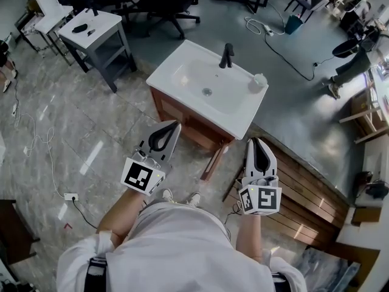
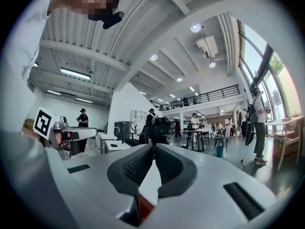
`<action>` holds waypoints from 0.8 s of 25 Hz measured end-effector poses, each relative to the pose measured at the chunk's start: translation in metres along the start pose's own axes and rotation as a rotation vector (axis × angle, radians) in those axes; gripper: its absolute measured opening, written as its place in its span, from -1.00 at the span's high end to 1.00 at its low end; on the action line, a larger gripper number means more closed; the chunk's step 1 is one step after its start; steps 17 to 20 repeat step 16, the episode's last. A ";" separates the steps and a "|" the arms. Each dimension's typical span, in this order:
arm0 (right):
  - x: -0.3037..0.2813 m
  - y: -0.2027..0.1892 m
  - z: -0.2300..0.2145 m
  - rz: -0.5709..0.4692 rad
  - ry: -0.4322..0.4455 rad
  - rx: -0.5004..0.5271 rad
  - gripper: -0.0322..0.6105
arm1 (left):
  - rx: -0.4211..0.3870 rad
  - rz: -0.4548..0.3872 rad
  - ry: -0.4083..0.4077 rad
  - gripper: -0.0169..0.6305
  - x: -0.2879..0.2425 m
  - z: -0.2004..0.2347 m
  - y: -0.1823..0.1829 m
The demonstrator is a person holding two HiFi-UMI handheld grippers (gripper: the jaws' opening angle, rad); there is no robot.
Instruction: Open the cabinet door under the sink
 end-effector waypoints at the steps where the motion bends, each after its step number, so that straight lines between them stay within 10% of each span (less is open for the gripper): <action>1: 0.000 0.001 0.000 0.000 -0.001 0.000 0.75 | 0.001 -0.001 -0.002 0.91 -0.001 0.000 0.000; 20: -0.024 0.000 -0.001 0.016 0.014 0.000 0.75 | 0.014 0.012 -0.006 0.91 -0.015 0.013 -0.011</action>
Point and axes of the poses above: the fingertips, and each gripper's own axes: x backward along the fingers, z to its left, y out of its top, the point moved 9 cm from there along x, backward along the fingers, and after that the axes turned 15 degrees about -x, right-handed, at the moved point
